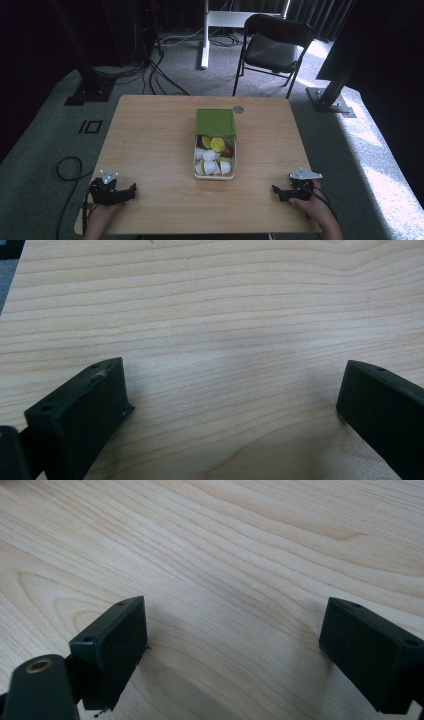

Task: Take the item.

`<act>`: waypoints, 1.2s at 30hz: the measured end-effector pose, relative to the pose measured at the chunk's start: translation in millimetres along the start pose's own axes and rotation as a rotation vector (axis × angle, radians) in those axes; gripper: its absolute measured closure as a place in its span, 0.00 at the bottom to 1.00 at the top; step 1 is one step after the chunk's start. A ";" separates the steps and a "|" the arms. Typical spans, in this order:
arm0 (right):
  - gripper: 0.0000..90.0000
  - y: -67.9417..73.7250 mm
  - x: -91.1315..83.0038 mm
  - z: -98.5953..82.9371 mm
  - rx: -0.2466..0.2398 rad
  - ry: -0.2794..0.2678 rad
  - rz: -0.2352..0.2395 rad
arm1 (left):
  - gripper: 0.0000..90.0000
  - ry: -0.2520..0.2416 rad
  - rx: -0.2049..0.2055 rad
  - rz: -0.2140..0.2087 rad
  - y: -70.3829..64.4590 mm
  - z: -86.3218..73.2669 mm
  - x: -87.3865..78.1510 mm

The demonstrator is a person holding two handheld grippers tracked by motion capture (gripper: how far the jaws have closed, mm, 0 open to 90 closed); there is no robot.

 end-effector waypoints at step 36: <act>0.16 2.3 0.8 4.2 0.061 -0.006 -0.051 | 0.01 0.000 0.000 0.000 0.0 0.0 0.0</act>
Point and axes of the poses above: each handheld gripper's, and its own axes: x roughly forward along the jaws, z roughly out of its top, y roughly to its left, the point moved 8 cm from there along x, roughly forward along the jaws, and after that the axes turned 1 degree about z, right-handed, at the moved point
